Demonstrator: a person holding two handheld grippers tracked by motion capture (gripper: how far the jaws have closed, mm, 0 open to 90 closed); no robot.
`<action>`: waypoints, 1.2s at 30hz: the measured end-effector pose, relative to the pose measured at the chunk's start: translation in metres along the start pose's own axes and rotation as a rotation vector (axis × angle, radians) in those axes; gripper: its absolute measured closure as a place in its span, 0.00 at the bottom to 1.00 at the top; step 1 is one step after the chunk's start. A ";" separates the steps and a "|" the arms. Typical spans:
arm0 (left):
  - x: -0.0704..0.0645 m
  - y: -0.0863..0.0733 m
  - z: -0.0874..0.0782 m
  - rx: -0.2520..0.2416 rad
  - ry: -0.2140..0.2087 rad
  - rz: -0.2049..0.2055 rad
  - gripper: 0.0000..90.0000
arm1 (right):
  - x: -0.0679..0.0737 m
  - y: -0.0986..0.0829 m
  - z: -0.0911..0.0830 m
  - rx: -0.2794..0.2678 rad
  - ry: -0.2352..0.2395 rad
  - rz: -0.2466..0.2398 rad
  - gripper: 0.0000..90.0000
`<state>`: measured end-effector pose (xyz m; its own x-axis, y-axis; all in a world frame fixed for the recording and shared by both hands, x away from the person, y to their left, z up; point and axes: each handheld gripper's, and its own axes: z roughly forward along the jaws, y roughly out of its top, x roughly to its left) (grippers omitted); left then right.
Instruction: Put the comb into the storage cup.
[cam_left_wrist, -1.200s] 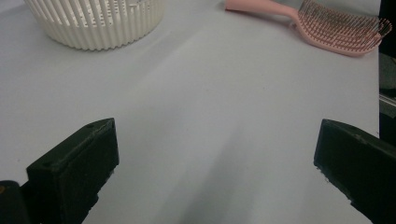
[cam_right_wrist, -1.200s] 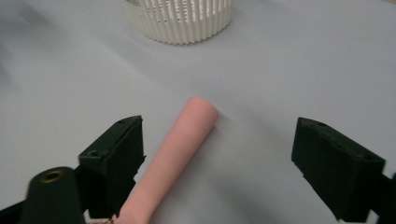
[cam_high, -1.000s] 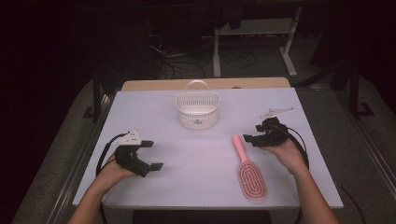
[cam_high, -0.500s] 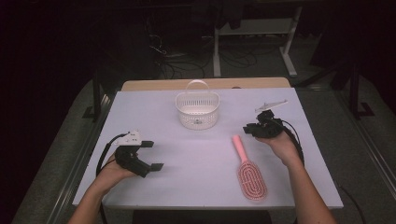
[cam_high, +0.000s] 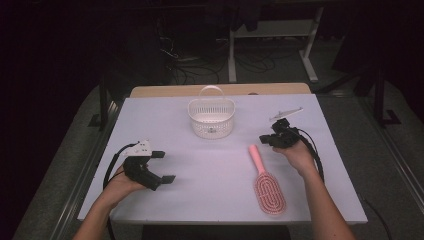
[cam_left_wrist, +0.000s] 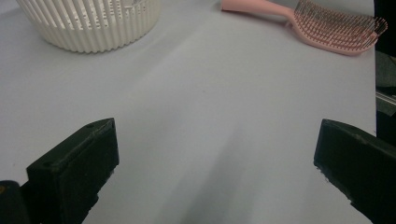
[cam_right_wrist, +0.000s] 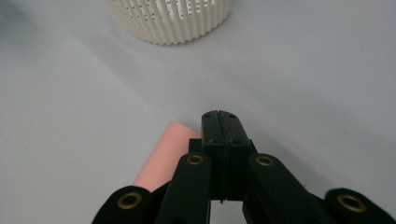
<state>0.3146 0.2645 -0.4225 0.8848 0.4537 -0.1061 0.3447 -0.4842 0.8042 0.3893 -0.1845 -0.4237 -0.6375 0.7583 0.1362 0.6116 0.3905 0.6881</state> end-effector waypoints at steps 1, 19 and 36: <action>0.000 0.000 0.000 -0.001 0.000 -0.001 0.00 | 0.000 0.000 0.001 0.005 -0.005 -0.001 0.99; -0.002 0.001 0.000 -0.002 -0.002 0.008 0.00 | 0.006 -0.004 0.016 0.099 -0.057 -0.028 0.99; -0.003 0.002 0.000 0.000 -0.011 0.017 0.00 | 0.009 -0.011 0.022 0.178 -0.054 -0.021 0.99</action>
<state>0.3129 0.2619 -0.4206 0.8939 0.4373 -0.0985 0.3295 -0.4922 0.8057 0.3870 -0.1703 -0.4452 -0.6277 0.7741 0.0820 0.6748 0.4886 0.5531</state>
